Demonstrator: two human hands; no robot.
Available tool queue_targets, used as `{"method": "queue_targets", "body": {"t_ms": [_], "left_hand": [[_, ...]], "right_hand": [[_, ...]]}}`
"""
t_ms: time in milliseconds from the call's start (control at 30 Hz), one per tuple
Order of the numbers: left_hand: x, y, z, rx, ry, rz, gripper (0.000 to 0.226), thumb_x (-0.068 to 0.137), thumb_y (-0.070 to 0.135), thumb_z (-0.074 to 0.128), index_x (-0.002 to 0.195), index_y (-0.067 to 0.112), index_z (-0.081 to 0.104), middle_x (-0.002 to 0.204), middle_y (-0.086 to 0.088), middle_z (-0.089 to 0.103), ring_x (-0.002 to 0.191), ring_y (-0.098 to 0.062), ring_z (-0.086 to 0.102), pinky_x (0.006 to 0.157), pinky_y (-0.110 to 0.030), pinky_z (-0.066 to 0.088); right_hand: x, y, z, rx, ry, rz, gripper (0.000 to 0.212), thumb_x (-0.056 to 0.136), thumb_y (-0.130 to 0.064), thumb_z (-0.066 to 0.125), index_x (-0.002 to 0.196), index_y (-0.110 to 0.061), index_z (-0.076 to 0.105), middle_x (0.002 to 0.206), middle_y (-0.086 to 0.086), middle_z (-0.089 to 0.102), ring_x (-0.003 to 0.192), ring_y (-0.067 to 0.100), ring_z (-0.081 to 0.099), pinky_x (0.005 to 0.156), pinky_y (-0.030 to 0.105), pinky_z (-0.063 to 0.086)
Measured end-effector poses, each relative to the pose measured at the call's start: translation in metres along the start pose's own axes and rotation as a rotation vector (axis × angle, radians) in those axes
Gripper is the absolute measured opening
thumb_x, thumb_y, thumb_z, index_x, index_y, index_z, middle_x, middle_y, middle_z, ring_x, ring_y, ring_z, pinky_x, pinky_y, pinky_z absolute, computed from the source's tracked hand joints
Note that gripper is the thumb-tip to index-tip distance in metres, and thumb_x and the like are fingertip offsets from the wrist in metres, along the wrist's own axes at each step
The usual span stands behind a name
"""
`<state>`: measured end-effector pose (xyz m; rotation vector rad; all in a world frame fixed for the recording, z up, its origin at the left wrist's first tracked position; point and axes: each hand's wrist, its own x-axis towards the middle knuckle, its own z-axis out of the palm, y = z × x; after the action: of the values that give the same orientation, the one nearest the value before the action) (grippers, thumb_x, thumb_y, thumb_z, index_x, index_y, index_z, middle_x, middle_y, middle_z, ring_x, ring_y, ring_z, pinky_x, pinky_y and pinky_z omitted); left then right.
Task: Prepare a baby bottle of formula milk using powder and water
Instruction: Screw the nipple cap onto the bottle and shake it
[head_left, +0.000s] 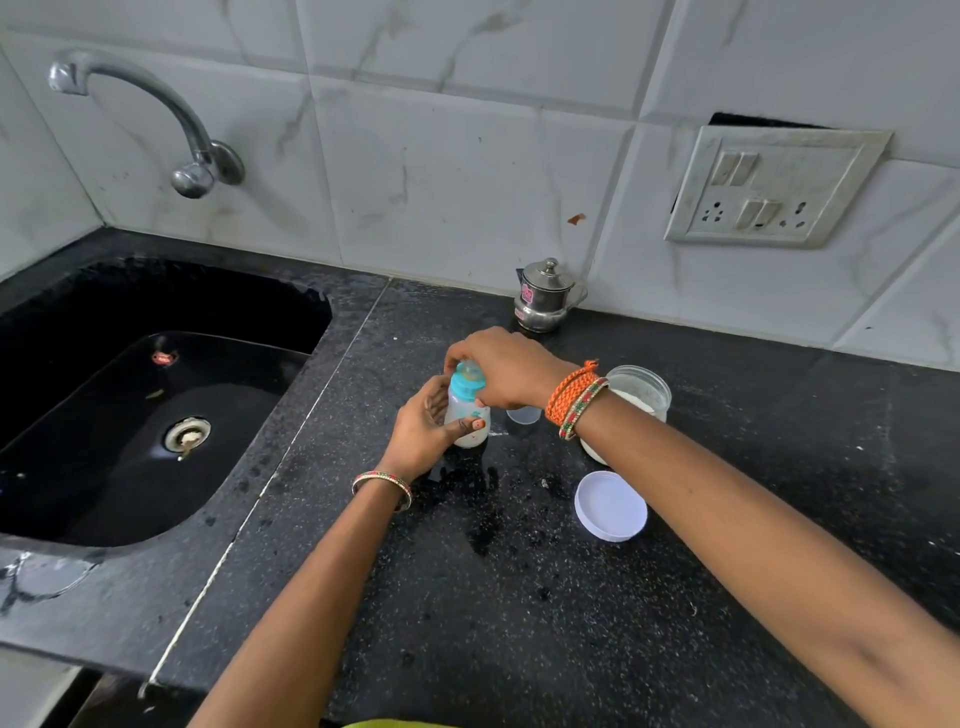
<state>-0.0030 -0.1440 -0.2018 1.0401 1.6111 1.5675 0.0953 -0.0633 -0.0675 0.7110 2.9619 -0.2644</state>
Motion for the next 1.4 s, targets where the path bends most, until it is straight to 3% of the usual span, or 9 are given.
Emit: {"method": "queue_targets", "body": {"t_ms": [233,433,600,700,833,900,1033,1233,1400], "left_hand": [[0.001,-0.002,-0.001,0.005,-0.005,-0.005,0.056,0.071,0.0,0.077,0.12,0.011,0.051,0.118,-0.005,0.064,0.112,-0.013,0.061,0.1,-0.031,0.047],[-0.001,-0.004,-0.001,0.027,-0.016,-0.005,0.056,0.071,0.004,0.078,0.12,0.011,0.052,0.119,-0.004,0.064,0.112,-0.012,0.061,0.101,-0.032,0.047],[-0.001,-0.003,0.001,-0.021,-0.023,-0.004,0.052,0.07,0.002,0.078,0.114,0.014,0.054,0.114,-0.005,0.066,0.11,-0.016,0.063,0.098,-0.032,0.048],[-0.001,-0.002,0.001,-0.029,-0.029,0.004,0.053,0.07,0.002,0.078,0.114,0.02,0.054,0.115,0.0,0.066,0.11,-0.013,0.062,0.097,-0.028,0.048],[-0.003,-0.001,0.001,-0.033,-0.031,0.006,0.05,0.071,0.001,0.077,0.111,0.022,0.055,0.112,0.0,0.067,0.108,-0.013,0.064,0.096,-0.032,0.049],[-0.002,0.0,0.0,-0.027,-0.043,0.006,0.05,0.071,0.002,0.077,0.11,0.023,0.055,0.112,-0.001,0.067,0.109,-0.014,0.063,0.097,-0.033,0.049],[0.0,-0.001,-0.001,-0.022,-0.058,0.003,0.05,0.07,0.004,0.079,0.108,0.026,0.054,0.113,-0.003,0.067,0.109,-0.016,0.063,0.097,-0.033,0.048],[-0.002,0.002,0.003,0.045,-0.046,0.032,0.049,0.073,0.001,0.076,0.113,0.018,0.052,0.11,0.003,0.065,0.105,-0.008,0.063,0.089,-0.019,0.049],[-0.007,0.003,0.009,0.08,0.018,0.07,0.047,0.076,0.001,0.073,0.114,0.018,0.053,0.107,0.007,0.065,0.099,0.002,0.062,0.084,-0.015,0.05]], "right_hand": [[0.019,-0.004,-0.007,0.016,0.053,0.088,0.041,0.069,-0.033,0.082,0.096,-0.009,0.064,0.111,0.012,0.063,0.097,0.028,0.063,0.072,0.032,0.048],[0.018,-0.006,-0.01,-0.246,0.061,0.173,0.066,0.08,-0.075,0.042,0.066,-0.01,0.045,0.078,0.006,0.056,0.09,0.029,0.063,0.063,0.031,0.037],[0.015,0.003,-0.024,-0.202,-0.173,-0.082,0.054,0.077,-0.031,0.074,0.124,-0.018,0.051,0.109,0.003,0.05,0.102,0.02,0.052,0.079,0.031,0.04],[0.018,0.006,-0.011,-0.126,-0.171,-0.169,0.044,0.072,-0.009,0.071,0.113,-0.02,0.058,0.102,0.003,0.053,0.101,0.023,0.057,0.072,0.031,0.047],[0.02,0.004,-0.016,-0.002,-0.095,-0.062,0.041,0.068,-0.026,0.08,0.1,-0.006,0.064,0.096,0.008,0.057,0.06,0.017,0.062,0.036,0.018,0.043],[0.022,0.003,-0.018,-0.081,-0.093,-0.036,0.05,0.069,-0.038,0.08,0.1,-0.004,0.061,0.098,0.011,0.061,0.057,0.017,0.06,0.042,0.024,0.046],[0.022,0.016,-0.01,-0.269,-0.113,-0.124,0.054,0.074,-0.042,0.073,0.117,-0.016,0.053,0.106,0.007,0.059,0.091,0.025,0.057,0.066,0.03,0.04],[0.018,0.036,0.012,0.161,0.009,-0.14,0.038,0.067,-0.034,0.078,0.082,-0.013,0.049,0.066,-0.006,0.047,0.062,0.011,0.038,0.056,0.028,0.029],[0.009,0.031,0.044,0.338,0.273,-0.009,0.04,0.068,-0.04,0.073,0.074,-0.014,0.043,0.061,-0.004,0.047,0.061,0.018,0.042,0.059,0.033,0.035]]}}
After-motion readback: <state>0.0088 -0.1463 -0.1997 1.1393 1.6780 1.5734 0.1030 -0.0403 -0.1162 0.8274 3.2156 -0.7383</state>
